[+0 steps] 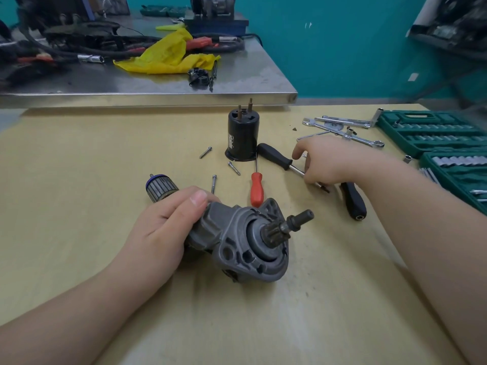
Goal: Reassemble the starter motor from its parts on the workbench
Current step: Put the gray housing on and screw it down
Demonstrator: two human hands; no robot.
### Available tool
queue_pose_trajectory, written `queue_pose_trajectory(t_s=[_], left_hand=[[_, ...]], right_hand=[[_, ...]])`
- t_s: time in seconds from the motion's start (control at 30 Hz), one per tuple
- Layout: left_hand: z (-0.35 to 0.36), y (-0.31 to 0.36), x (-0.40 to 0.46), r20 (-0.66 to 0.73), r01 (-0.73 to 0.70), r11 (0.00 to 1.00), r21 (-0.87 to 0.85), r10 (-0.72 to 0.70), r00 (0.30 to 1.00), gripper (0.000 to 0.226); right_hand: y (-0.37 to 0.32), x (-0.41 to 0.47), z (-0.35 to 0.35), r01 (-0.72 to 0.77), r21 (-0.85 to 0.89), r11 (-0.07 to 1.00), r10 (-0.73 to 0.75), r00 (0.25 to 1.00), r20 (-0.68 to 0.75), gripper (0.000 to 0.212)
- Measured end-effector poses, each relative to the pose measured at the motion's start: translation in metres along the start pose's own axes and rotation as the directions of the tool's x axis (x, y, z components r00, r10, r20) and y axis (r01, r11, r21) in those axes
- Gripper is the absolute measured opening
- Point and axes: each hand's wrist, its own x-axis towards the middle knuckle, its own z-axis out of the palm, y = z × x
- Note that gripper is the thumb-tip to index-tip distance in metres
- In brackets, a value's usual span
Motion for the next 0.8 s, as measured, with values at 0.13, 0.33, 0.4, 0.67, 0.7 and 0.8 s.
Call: queue_pose_trajectory(t_s=[0.13, 0.33, 0.4, 0.67, 0.7, 0.8], left_hand=[[0.0, 0.001, 0.0, 0.0, 0.002, 1.0, -0.017, -0.002, 1.0, 0.05], [0.001, 0.001, 0.0, 0.003, 0.004, 1.0, -0.018, -0.004, 1.0, 0.051], [0.001, 0.001, 0.0, 0.003, 0.002, 1.0, -0.018, -0.002, 1.0, 0.051], [0.001, 0.002, 0.0, 0.004, 0.001, 1.0, -0.022, -0.001, 1.0, 0.05], [0.001, 0.002, 0.0, 0.004, 0.003, 1.0, -0.022, -0.003, 1.0, 0.049], [0.0, 0.0, -0.001, 0.005, 0.012, 1.0, -0.028, -0.012, 1.0, 0.049]], right_hand=[[0.004, 0.0, -0.004, 0.007, 0.025, 1.0, -0.008, 0.999, 0.039, 0.056], [0.009, -0.002, -0.006, 0.054, -0.072, 0.996, -0.045, 0.993, 0.113, 0.063], [0.007, -0.001, -0.003, 0.069, -0.076, 0.995, -0.062, 0.993, 0.101, 0.061], [0.017, 0.004, -0.015, -0.026, 0.09, 0.996, 0.035, 0.993, -0.109, 0.011], [0.022, 0.006, -0.02, -0.045, 0.078, 0.996, 0.06, 0.977, -0.205, 0.008], [0.04, 0.009, -0.028, -0.15, 0.004, 0.989, 0.141, 0.922, -0.361, 0.008]])
